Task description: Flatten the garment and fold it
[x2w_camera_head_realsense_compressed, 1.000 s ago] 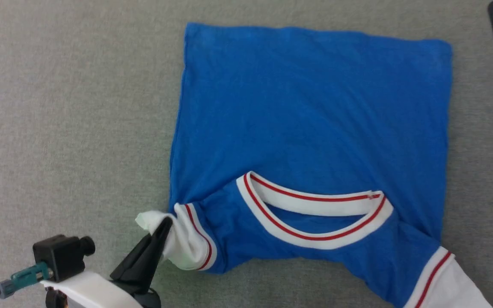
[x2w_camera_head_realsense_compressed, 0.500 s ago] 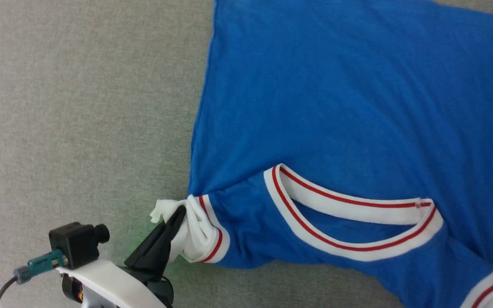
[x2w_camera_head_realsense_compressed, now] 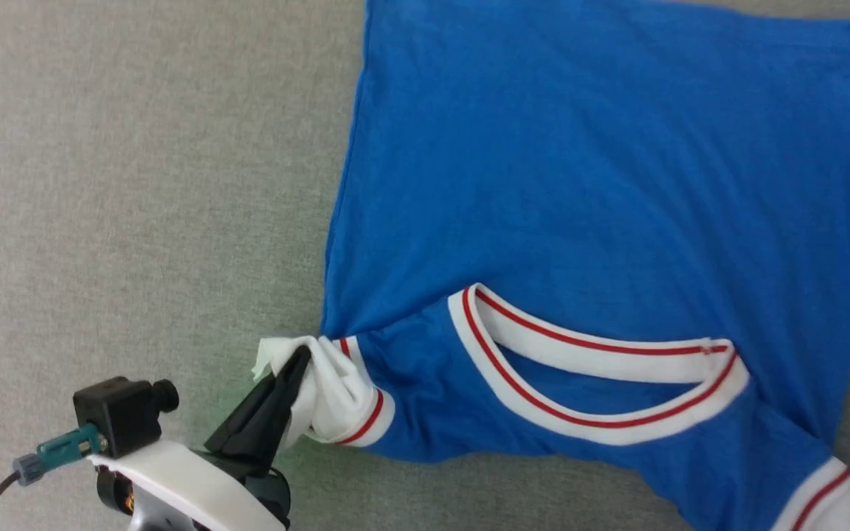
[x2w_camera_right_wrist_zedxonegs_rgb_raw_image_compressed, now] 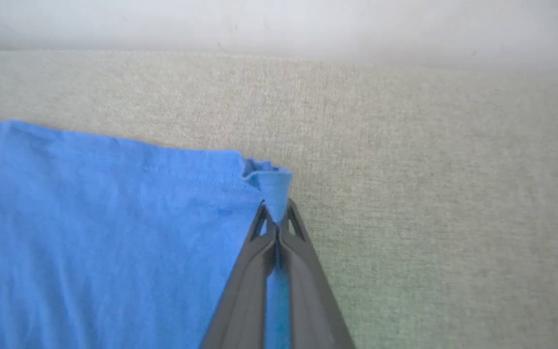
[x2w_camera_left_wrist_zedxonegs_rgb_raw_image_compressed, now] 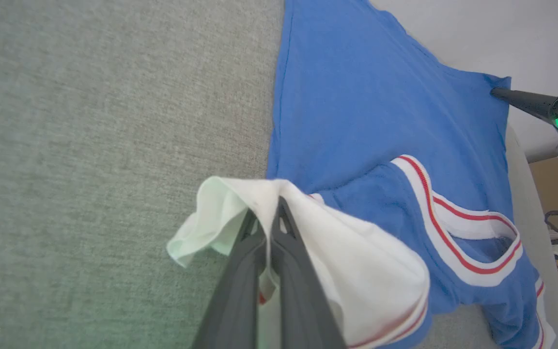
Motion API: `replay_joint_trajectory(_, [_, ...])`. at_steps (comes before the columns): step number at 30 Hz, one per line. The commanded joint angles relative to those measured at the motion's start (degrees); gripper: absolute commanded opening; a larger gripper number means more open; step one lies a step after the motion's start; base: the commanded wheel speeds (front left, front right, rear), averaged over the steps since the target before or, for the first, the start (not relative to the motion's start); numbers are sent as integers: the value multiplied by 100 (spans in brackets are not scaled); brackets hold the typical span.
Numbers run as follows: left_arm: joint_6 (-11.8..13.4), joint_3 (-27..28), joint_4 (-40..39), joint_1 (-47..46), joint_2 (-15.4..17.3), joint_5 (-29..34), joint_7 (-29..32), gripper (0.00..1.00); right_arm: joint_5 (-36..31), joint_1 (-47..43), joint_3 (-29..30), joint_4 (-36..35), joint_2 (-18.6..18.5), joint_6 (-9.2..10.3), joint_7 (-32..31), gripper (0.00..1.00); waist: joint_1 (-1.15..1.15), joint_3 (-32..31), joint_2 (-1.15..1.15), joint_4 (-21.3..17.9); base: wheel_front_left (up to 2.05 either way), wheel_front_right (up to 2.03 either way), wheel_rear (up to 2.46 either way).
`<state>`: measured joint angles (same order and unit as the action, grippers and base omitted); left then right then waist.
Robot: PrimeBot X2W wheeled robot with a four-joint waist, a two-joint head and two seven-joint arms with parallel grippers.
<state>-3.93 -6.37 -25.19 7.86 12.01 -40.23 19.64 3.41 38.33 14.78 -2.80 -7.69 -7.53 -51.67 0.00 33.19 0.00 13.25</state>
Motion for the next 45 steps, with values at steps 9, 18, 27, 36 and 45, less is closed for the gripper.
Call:
replay_joint_trajectory(9, [207,208,-120,220,126,110,-9,0,764,-1119,479,-994,58,4,307,0,0,-1037,0,-637,0,0,0])
replay_joint_trajectory(18, [391,274,-303,580,244,205,149,0,1499,-4073,1529,-2216,451,4,17,0,0,-1317,0,-930,0,0,0])
replay_joint_trajectory(27, [529,254,-397,752,333,324,304,0,1834,-5548,964,-821,479,4,1264,0,0,-1482,0,-1121,0,0,0])
replay_joint_trajectory(36, [593,105,-375,756,288,371,372,0,1474,-5003,613,474,480,4,2483,100,0,-1779,0,-1139,0,0,0])
replay_joint_trajectory(45, [509,-75,-407,590,223,381,306,0,1512,-4319,810,-2423,441,4,1122,100,0,-1561,0,-900,0,0,0])
